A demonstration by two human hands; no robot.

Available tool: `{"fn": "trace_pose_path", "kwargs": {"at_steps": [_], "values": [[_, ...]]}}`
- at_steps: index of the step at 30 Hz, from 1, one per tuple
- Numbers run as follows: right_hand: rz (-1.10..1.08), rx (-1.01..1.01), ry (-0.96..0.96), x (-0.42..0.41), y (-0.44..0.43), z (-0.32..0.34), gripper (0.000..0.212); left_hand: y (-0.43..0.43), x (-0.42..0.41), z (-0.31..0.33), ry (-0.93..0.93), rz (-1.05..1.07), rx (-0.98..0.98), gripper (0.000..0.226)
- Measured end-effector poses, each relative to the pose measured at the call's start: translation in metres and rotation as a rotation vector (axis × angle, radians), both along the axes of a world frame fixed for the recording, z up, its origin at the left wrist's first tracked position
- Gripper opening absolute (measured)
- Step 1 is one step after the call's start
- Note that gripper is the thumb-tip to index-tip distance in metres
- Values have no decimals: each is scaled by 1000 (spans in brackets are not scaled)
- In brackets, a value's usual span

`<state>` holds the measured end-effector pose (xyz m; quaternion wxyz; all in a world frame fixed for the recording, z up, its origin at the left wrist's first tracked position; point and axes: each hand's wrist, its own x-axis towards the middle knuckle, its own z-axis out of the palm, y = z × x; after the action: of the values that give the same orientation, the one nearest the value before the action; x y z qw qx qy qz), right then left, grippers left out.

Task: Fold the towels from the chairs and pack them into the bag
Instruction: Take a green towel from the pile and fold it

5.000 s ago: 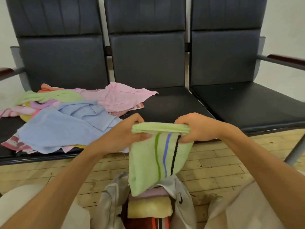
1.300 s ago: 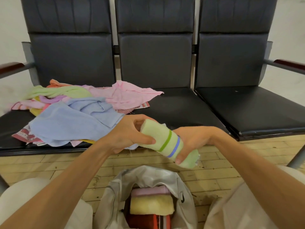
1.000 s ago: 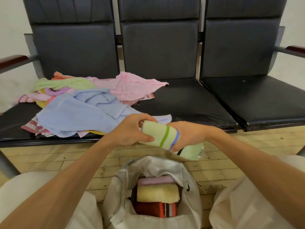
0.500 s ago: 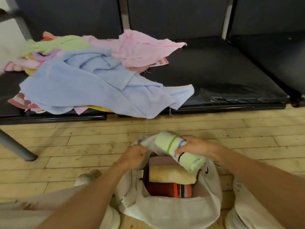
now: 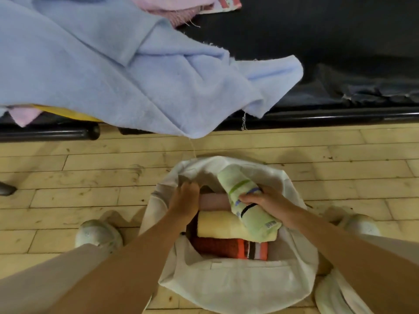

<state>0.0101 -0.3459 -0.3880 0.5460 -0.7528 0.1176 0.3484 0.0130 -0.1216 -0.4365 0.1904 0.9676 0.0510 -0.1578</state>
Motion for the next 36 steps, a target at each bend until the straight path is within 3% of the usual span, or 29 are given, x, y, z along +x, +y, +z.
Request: {"fn": "trace_pose_path", "kwargs": {"at_steps": [5,12,17,22,27,30,33,36], "values": [[23,22,-9,-3,-2,-2,26,-15,16,4,96,144,-9,29],[50,0,-16,-6,-6,-3,39,-22,16,-1,71,288,-16,38],[63,6,33,-7,-3,6,42,-1,15,-1,54,81,60,25],[121,16,63,-20,11,21,46,4,18,55,24,-88,136,28],[348,-132,-176,-40,47,40,43,11,20,114,22,-120,13,19],[72,-75,-251,-51,88,27,37,23,11,126,50,-155,-48,11],[-273,-62,-269,-58,128,3,46,29,5,134,76,-157,-102,9],[-355,-6,-249,-65,155,-17,42,30,0,134,72,-174,-141,9]]}}
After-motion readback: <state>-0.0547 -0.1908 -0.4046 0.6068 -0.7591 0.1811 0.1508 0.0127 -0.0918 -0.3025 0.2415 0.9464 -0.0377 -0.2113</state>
